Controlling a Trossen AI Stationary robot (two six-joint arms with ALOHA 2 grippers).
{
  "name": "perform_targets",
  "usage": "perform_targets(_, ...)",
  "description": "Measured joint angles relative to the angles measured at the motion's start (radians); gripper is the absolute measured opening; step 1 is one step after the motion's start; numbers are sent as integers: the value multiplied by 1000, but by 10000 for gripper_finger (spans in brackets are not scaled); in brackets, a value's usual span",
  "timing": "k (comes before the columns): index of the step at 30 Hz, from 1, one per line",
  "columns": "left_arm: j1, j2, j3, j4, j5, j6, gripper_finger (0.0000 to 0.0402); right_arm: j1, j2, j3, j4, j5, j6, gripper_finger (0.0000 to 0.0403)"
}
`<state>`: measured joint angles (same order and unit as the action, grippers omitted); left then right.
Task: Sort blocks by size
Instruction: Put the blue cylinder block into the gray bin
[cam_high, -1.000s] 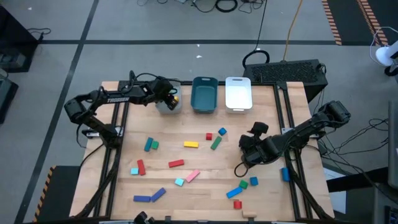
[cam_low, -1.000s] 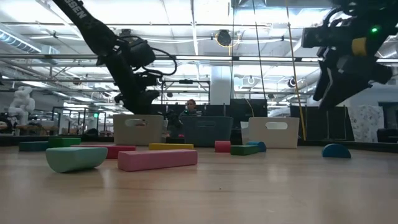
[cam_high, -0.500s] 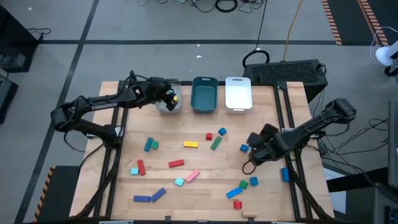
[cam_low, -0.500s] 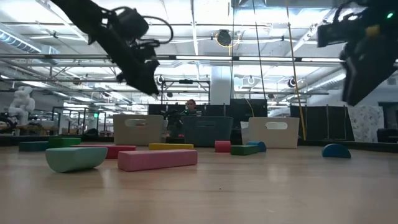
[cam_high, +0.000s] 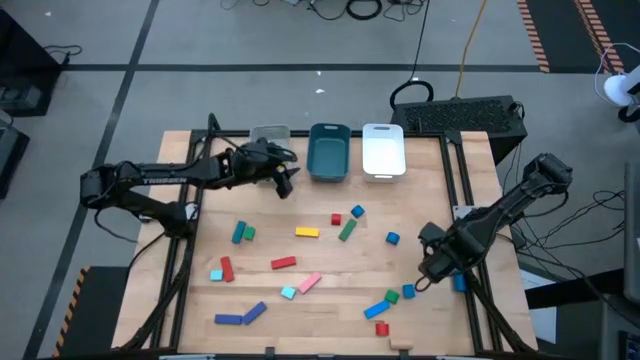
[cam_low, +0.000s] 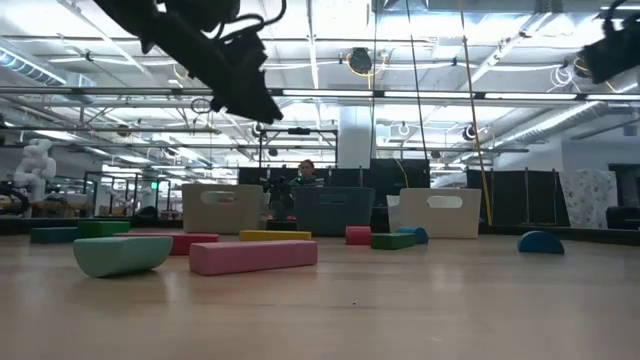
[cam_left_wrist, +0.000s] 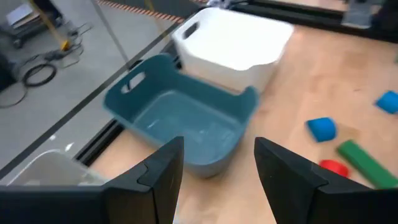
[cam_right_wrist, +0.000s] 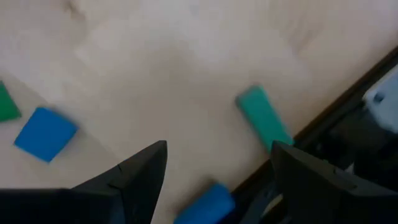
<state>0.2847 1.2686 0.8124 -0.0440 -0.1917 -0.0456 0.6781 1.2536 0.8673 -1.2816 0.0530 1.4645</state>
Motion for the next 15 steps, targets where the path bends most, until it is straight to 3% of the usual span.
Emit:
perform_targets(4, -44, 0, 0, 29, 0, 2, 199, 51, 48, 0, 0, -78, 30, 274)
perform_targets(11, -78, 1, 0, 73, 0, 33, 199, 132, 172, 0, 57, -193, -282, 274)
perform_targets(15, -77, 1, 0, 103, 0, 36, 199, 135, 219, -1, 82, -247, -377, 277)
